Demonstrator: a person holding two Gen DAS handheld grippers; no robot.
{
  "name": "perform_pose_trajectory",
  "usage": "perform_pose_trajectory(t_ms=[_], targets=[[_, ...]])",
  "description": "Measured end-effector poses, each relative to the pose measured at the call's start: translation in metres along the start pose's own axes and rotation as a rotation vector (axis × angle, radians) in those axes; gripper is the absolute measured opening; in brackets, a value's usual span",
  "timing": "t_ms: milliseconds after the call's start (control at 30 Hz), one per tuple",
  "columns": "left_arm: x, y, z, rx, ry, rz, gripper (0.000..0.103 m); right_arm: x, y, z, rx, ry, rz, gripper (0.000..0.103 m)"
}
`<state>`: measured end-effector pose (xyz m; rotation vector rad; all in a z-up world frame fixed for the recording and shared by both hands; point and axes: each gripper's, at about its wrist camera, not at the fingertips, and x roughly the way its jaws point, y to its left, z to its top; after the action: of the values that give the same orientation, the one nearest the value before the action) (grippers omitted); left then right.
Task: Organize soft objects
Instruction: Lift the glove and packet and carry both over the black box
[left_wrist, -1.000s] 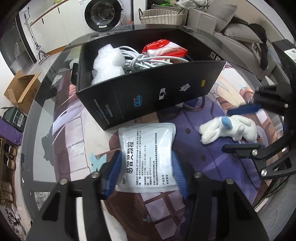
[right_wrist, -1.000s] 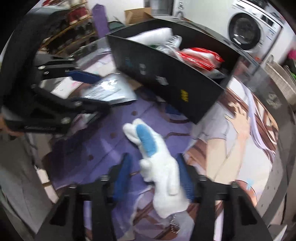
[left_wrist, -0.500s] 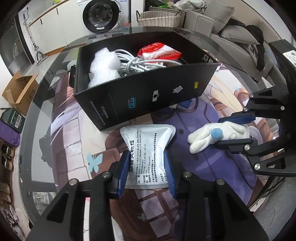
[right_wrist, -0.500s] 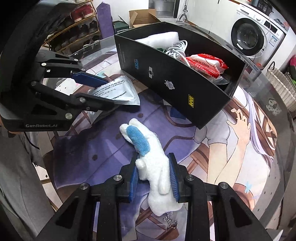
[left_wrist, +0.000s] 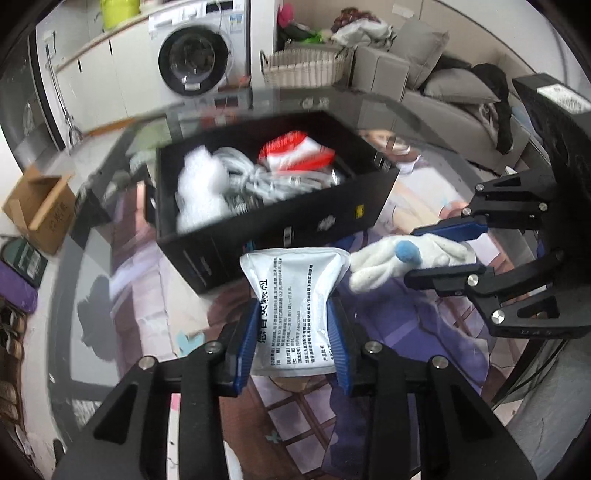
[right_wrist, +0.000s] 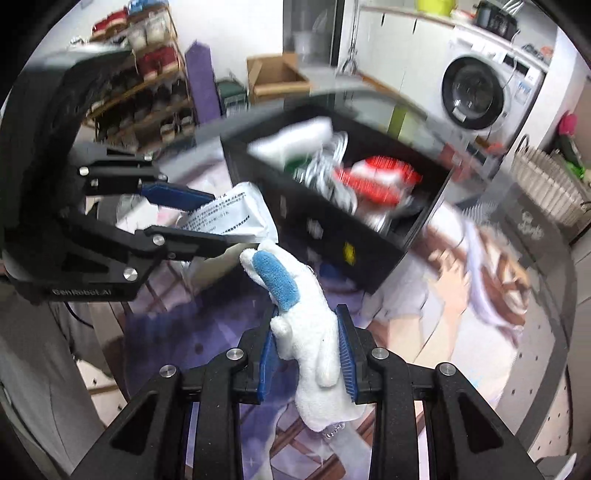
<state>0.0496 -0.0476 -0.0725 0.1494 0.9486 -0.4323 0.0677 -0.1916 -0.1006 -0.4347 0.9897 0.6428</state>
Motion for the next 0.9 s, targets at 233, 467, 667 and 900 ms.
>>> perform_pose_trajectory(t_ms=[233, 467, 667, 900], targets=[[-0.037, 0.002, 0.011, 0.022, -0.209, 0.039, 0.034, -0.038, -0.005, 0.014, 0.053, -0.2, -0.01, 0.03], [-0.074, 0.011, 0.016, 0.009, -0.437, 0.074, 0.034, -0.079, 0.007, 0.017, 0.068, -0.47, -0.007, 0.03], [-0.094, 0.022, 0.008, 0.007, -0.547, 0.104, 0.035, -0.107, 0.024, 0.014, 0.047, -0.637, -0.057, 0.03], [-0.101, 0.026, 0.004, -0.015, -0.597, 0.152, 0.035, -0.124, 0.031, 0.013, 0.063, -0.724, -0.145, 0.03]])
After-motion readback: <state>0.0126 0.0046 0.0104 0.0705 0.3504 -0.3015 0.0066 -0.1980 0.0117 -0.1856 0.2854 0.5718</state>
